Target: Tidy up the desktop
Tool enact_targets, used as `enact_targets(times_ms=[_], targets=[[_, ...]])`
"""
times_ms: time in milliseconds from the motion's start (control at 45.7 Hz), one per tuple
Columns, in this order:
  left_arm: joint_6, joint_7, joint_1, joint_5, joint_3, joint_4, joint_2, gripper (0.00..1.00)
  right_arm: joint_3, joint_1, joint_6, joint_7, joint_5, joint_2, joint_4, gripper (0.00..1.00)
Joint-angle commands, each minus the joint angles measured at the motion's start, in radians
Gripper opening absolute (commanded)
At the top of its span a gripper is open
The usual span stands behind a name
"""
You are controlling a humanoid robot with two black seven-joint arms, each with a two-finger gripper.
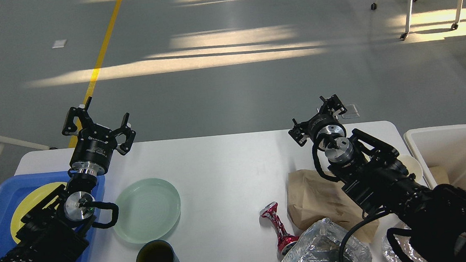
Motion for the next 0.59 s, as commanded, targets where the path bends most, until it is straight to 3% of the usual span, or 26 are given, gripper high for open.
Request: enact_targets(times_ms=[0,569], targets=[[0.008,0.004,0.003,0.000,0.004,0.001,-0.002,0.97,0.000,0.000,0.000,0.000,0.000,0.000,0.001,1.00],[0.026,0.000,0.001,0.002,0.001,-0.003,0.005,0.97,0.000,0.000,0.000,0.000,0.000,0.000,0.001,1.00]])
